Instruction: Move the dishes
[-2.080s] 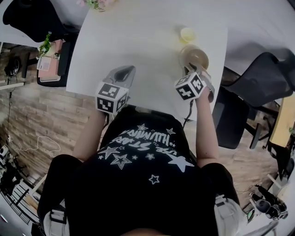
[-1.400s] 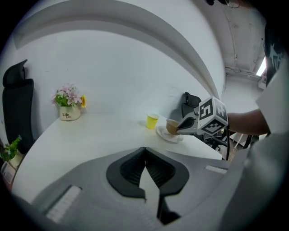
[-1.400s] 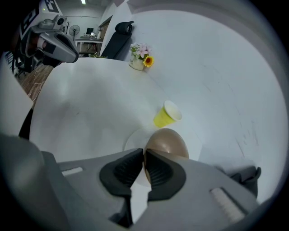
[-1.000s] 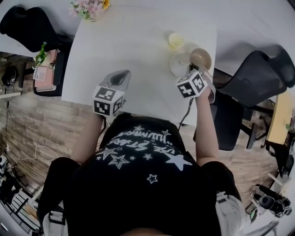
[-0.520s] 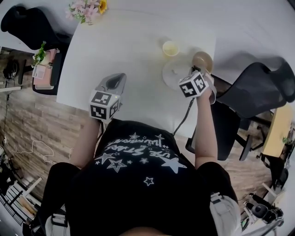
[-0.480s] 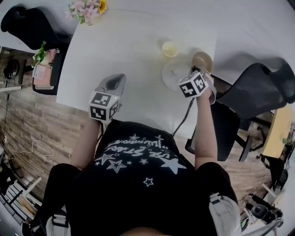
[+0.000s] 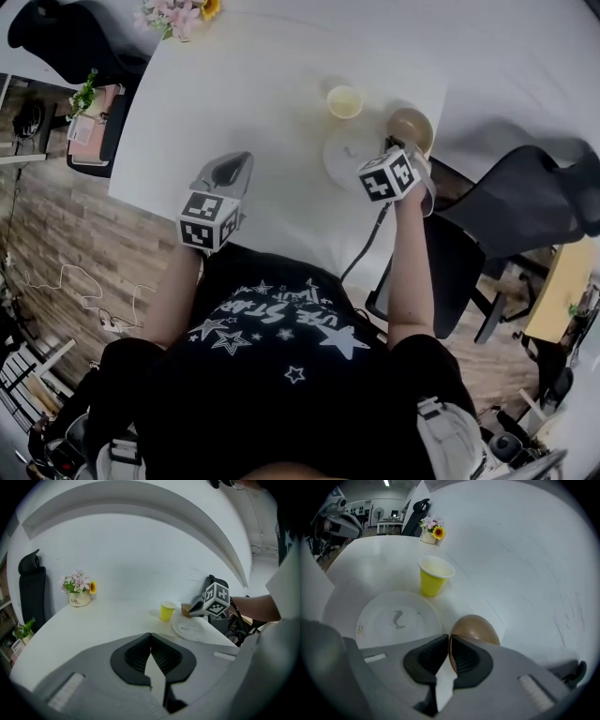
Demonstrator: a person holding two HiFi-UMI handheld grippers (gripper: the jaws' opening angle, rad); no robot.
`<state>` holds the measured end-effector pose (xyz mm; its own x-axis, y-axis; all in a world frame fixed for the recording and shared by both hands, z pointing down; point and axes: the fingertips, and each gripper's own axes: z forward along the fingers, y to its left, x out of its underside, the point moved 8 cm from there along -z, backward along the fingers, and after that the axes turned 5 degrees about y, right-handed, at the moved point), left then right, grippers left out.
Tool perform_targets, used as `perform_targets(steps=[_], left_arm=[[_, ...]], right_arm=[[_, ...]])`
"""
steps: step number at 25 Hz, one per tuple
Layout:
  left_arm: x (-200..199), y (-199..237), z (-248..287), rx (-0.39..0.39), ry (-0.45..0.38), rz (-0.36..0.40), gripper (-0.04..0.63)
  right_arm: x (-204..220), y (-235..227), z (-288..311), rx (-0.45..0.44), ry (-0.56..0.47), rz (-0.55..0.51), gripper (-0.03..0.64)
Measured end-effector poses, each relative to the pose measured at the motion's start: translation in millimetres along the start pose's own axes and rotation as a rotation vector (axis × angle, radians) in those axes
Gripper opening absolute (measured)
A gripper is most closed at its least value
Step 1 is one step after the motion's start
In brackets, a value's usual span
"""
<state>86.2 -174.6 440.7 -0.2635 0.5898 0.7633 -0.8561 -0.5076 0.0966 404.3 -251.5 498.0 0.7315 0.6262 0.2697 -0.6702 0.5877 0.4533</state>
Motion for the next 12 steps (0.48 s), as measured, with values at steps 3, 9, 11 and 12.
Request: perform_targets(steps=[3,9,11,12], left_arm=[[5,2,-3,-0.009,0.007,0.0,0.011],[8,4,-12,0.003,0.006,0.014,0.011],[8,8,-15,0.015,-0.001,0.018,0.011],[8,11,-16,0.023,-0.006,0.02,0.011]], right_arm=[[-4,5,-1,-0.02,-0.006,-0.002,0.063],[-4,10,-16,-0.009,-0.039,0.026,0.105],[-5,13,-23,0.007,-0.042,0.032,0.107],[-6,14,-27,0.019,-0.041,0.037,0.107]])
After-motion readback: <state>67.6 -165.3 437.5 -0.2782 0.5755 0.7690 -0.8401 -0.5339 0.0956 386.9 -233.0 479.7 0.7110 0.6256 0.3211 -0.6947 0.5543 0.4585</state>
